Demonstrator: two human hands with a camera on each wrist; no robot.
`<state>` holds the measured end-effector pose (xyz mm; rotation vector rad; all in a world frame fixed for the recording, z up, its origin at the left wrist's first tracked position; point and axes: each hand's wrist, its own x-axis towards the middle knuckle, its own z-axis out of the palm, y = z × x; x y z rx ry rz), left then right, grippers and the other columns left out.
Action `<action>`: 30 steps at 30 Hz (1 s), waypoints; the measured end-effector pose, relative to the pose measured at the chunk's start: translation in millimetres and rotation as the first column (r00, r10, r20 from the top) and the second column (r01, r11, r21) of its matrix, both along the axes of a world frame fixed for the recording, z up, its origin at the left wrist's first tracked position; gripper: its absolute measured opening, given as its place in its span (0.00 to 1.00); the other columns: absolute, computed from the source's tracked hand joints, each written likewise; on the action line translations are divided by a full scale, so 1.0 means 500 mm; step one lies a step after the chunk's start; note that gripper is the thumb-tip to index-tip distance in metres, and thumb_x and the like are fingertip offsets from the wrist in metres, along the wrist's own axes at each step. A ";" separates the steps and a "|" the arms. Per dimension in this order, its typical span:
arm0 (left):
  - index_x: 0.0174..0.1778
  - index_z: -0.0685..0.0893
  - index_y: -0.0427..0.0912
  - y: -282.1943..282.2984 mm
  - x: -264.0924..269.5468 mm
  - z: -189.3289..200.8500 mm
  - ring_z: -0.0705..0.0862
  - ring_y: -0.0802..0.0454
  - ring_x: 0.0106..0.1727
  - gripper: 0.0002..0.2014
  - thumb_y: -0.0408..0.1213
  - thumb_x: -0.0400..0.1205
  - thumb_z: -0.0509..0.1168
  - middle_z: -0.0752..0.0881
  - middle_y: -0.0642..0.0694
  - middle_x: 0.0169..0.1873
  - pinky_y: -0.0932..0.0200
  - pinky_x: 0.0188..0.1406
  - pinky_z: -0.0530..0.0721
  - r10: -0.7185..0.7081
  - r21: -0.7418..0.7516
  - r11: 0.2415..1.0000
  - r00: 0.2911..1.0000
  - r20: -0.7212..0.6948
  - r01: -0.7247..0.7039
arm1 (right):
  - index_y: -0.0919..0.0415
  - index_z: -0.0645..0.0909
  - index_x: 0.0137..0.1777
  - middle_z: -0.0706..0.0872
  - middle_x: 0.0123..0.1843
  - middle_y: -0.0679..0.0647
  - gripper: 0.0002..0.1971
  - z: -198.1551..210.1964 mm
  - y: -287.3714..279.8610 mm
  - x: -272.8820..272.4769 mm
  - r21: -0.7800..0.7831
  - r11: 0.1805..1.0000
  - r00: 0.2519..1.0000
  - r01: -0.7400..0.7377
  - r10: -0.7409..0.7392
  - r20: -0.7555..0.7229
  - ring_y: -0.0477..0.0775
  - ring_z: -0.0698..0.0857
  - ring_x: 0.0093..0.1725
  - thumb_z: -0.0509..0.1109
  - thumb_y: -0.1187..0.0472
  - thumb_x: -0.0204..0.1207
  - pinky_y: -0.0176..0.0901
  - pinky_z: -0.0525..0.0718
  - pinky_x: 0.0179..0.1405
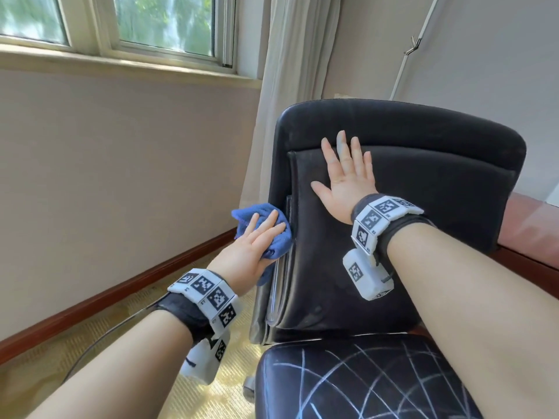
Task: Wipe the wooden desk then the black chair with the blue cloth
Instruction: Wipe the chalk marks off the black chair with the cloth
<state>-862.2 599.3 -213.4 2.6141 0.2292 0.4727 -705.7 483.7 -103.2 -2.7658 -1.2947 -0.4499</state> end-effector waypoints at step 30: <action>0.74 0.73 0.39 -0.052 0.011 -0.116 0.53 0.33 0.79 0.29 0.24 0.74 0.56 0.56 0.48 0.77 0.42 0.65 0.70 -0.016 0.010 1.000 0.939 0.342 0.013 | 0.51 0.33 0.82 0.30 0.83 0.54 0.36 -0.016 0.011 -0.015 0.086 0.996 0.999 0.024 -0.026 0.025 0.58 0.31 0.81 0.53 0.50 0.83 0.56 0.33 0.79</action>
